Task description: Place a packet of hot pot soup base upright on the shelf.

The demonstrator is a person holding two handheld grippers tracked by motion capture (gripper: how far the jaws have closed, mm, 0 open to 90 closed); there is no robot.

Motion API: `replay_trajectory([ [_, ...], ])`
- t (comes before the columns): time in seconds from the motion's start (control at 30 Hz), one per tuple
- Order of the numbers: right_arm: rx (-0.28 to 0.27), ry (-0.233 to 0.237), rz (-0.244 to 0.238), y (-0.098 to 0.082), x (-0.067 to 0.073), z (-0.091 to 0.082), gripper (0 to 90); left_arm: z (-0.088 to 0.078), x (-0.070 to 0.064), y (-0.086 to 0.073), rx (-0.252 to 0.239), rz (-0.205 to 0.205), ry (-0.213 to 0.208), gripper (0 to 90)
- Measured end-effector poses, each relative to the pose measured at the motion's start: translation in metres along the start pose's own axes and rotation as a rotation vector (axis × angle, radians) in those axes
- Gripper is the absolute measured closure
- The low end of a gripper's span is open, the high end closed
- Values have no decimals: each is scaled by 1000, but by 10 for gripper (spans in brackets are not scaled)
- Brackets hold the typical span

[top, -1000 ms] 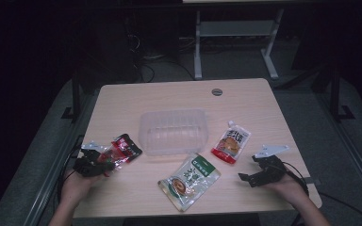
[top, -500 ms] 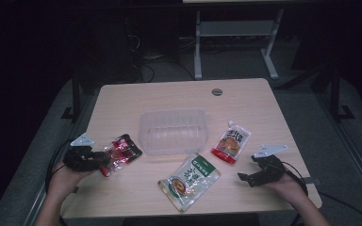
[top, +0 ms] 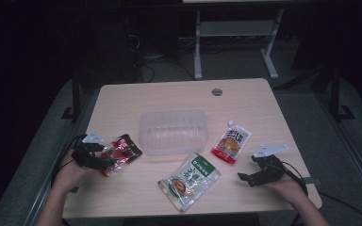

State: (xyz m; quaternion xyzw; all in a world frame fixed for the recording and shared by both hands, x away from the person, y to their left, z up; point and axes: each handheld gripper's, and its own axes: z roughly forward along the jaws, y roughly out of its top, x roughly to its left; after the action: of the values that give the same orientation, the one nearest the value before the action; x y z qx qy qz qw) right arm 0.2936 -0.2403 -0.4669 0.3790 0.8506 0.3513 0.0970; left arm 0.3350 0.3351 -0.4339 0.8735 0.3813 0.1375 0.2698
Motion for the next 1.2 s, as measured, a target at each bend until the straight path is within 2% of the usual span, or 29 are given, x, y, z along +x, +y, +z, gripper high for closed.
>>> replay_trajectory([
  [0.1, -4, 2, -2, 0, 0, 1, 77, 8, 0, -3, 24, 9, 14, 164],
  [0.43, -2, 5, 3, 0, 0, 0, 76, 13, 5, -11, -19, -13, -12, 145],
  [0.67, -12, 7, -1, 1, 0, 0, 76, 14, 4, -11, -10, -20, -8, 141],
  [1.0, -13, 8, 7, 1, 0, 0, 76, 17, 3, -13, -22, -53, 1, 154],
  [1.2, -15, 9, 6, 1, -1, 0, 77, 18, -2, -14, -14, -42, 26, 184],
])
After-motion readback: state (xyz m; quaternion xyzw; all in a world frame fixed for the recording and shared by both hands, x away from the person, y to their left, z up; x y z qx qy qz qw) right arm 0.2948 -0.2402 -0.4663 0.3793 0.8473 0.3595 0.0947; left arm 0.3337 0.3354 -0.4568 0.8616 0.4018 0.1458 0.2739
